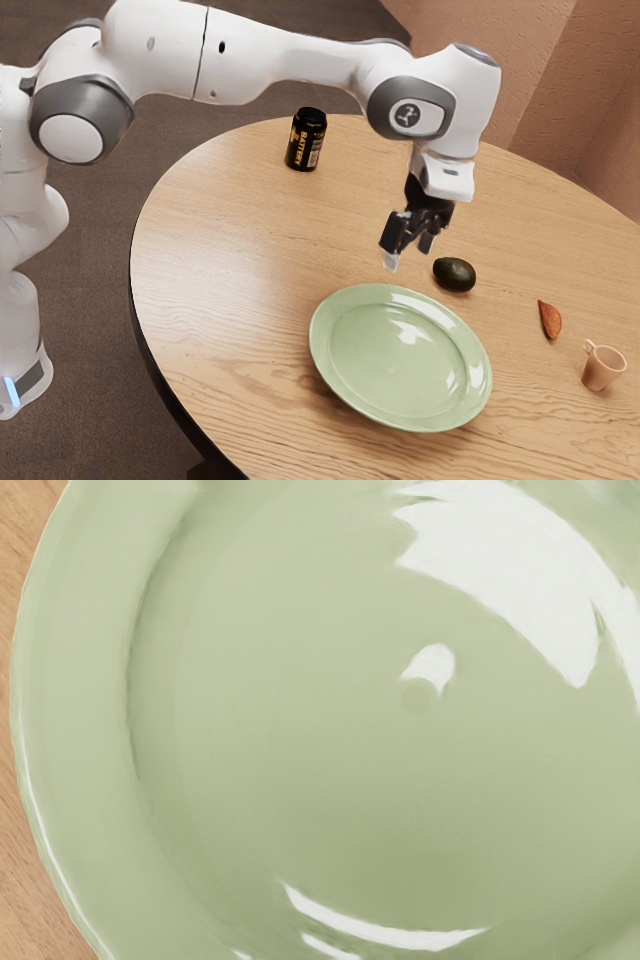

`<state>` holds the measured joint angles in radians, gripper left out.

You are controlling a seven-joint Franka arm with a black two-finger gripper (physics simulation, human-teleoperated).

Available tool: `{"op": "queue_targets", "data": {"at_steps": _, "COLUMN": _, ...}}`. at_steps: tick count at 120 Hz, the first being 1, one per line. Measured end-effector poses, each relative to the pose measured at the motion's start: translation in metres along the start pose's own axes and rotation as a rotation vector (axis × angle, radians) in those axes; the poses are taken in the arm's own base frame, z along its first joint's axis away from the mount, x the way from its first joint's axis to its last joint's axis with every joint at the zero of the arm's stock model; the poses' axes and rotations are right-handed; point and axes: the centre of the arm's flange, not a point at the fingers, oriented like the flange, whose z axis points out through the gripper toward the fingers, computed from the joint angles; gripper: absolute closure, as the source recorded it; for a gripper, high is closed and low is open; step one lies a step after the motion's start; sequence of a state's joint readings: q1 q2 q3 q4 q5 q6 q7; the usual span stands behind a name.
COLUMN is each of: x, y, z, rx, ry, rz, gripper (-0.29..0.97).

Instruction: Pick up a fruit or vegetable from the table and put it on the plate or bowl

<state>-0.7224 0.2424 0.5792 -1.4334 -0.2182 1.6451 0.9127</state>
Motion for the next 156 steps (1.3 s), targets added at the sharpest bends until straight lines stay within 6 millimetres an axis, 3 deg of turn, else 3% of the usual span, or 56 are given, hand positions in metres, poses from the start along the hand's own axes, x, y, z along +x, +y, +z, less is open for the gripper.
{"op": "queue_targets", "data": {"at_steps": 19, "x": 0.007, "y": -0.015, "z": 0.015, "rx": 0.026, "ry": 0.035, "rz": 0.044, "gripper": 0.00}}
{"op": "queue_targets", "data": {"at_steps": 40, "x": -0.053, "y": -0.074, "z": 0.009, "rx": 0.090, "ry": 0.047, "rz": -0.023, "gripper": 0.00}}
{"op": "queue_targets", "data": {"at_steps": 57, "x": -0.076, "y": -0.094, "z": 0.007, "rx": 0.108, "ry": 0.053, "rz": -0.016, "gripper": 0.00}}
{"op": "queue_targets", "data": {"at_steps": 79, "x": -0.064, "y": -0.095, "z": 0.017, "rx": 0.090, "ry": 0.106, "rz": 0.059, "gripper": 0.00}}
{"op": "queue_targets", "data": {"at_steps": 99, "x": -0.090, "y": -0.119, "z": 0.010, "rx": 0.132, "ry": 0.131, "rz": 0.038, "gripper": 0.00}}
{"op": "queue_targets", "data": {"at_steps": 115, "x": -0.096, "y": -0.127, "z": 0.010, "rx": 0.145, "ry": 0.154, "rz": 0.046, "gripper": 0.00}}
{"op": "queue_targets", "data": {"at_steps": 140, "x": -0.072, "y": -0.123, "z": 0.031, "rx": 0.118, "ry": 0.179, "rz": 0.107, "gripper": 0.00}}
{"op": "queue_targets", "data": {"at_steps": 156, "x": -0.074, "y": -0.130, "z": 0.039, "rx": 0.127, "ry": 0.185, "rz": 0.107, "gripper": 0.00}}
